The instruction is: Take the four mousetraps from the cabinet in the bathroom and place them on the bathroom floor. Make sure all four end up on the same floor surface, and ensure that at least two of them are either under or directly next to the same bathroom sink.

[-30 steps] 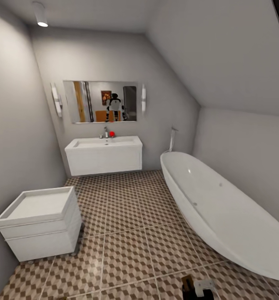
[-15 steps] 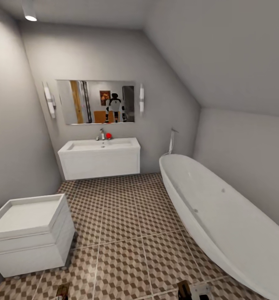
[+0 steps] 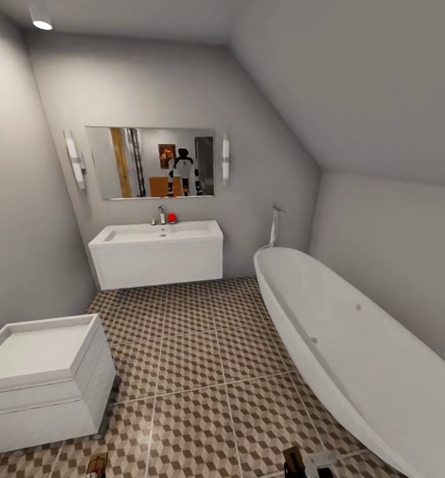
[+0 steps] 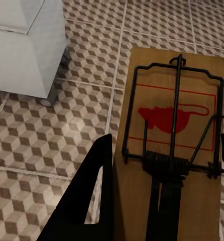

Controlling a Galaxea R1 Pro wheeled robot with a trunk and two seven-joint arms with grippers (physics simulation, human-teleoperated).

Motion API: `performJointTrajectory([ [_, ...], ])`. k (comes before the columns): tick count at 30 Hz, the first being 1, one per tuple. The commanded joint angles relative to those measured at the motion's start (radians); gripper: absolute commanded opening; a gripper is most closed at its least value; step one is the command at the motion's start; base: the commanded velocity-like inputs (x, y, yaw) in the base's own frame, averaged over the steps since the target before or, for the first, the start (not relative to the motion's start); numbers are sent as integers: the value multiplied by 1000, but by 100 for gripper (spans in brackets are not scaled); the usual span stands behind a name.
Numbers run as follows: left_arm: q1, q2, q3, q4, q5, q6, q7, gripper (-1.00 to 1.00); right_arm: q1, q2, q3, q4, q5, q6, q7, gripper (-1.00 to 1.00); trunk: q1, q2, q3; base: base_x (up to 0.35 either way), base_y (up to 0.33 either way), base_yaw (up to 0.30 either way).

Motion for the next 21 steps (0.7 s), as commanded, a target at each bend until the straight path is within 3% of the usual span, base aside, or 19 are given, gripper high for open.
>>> performJointTrajectory([
  [1, 0, -1, -5, 0, 8, -1, -2, -100, -1, 0, 2, -20, 5, 27, -6, -100, 0, -1, 0, 0, 0, 0],
  [6, -1, 1, -6, -3, 6, 26, -2, -100, -1, 0, 1, -118, 4, 163, -6, -100, 0, -1, 0, 0, 0, 0],
  [7, -4, 2, -6, -9, 7, 63, -1, -100, -1, 0, 1, -142, 4, 198, -6, -100, 0, -1, 0, 0, 0, 0],
  [9, -28, 27, -7, -62, 8, 228, 20, -100, -1, 0, 1, -187, 0, 259, -6, -100, 0, -1, 0, 0, 0, 0],
  [11, -37, 61, -7, -131, 8, 300, 46, -100, -1, 0, 1, -196, -1, 271, -5, -100, 0, -1, 0, 0, 0, 0],
  [13, -40, 78, -7, -178, 1, 328, 72, -100, -1, 0, 0, -199, -2, 274, -4, -100, 0, -1, 0, 0, 0, 0],
  [15, -42, 85, -8, -225, -43, 346, 124, -100, -1, 0, 0, -200, -1, 276, -3, -100, 0, -1, 0, 0, 0, 0],
  [18, -43, 84, -7, -285, -188, 356, 213, -100, -1, 0, 1, -197, -2, 277, -3, -100, 0, -1, 0, 0, 0, 0],
  [20, -43, 81, -4, -303, -251, 358, 236, -100, -1, 0, 1, -195, -2, 277, -3, -100, 0, -1, 0, 0, 0, 0],
  [21, -43, 79, -3, -305, -260, 358, 240, -100, -1, 0, 1, -195, -2, 277, -3, -100, 0, -1, 0, 0, 0, 0],
])
